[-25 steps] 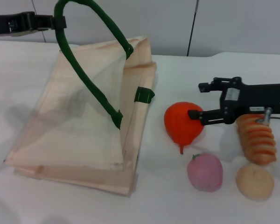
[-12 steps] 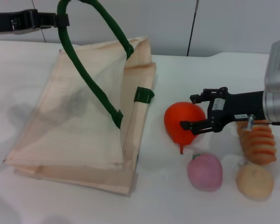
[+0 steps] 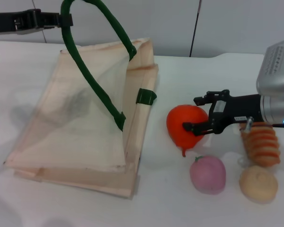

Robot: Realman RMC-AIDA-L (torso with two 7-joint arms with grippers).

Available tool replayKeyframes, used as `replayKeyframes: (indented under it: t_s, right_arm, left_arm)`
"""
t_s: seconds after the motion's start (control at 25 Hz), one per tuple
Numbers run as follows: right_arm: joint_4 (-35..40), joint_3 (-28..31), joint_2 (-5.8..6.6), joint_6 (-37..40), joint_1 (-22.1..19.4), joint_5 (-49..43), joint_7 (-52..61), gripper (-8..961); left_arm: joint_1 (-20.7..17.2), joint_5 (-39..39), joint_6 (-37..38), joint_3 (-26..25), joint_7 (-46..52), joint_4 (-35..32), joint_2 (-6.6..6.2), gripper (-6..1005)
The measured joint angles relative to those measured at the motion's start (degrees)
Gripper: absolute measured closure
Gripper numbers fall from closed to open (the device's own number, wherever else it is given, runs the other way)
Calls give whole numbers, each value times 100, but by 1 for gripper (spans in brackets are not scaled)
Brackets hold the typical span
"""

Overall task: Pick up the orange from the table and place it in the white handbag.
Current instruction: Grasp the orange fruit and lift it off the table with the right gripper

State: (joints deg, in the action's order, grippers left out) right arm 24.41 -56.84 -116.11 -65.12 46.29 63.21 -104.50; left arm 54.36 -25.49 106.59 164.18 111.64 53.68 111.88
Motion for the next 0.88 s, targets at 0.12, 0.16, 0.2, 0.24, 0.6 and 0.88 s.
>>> replayKeyframes:
  t_s: [0.12,0.16,0.2,0.24,0.6,0.88]
  right_arm:
    - [-29,-65,1,13,8,-3,0,72]
    - [-29,-66,1,14,10,-3,0,72]
    - [-29,-67,1,14,12,-3,0,72]
    - [-31,-67,1,15,12,-3,0,72]
    - [-33,-96,1,18,27,-2,0,111]
    - [-50,-260,6,97,70,-3,179,252]
  left_arm:
    - [7,0,0,0,1,-4,0,877]
    - [7,0,0,0,2,-6,0,877]
    - [7,0,0,0,4,-7,0,877]
    - [7,0,1,0,6,-7,0,877]
    - [6,0,2,0,14,-7,0,877]
    - [4,-3,2,0,16,-6,0,877]
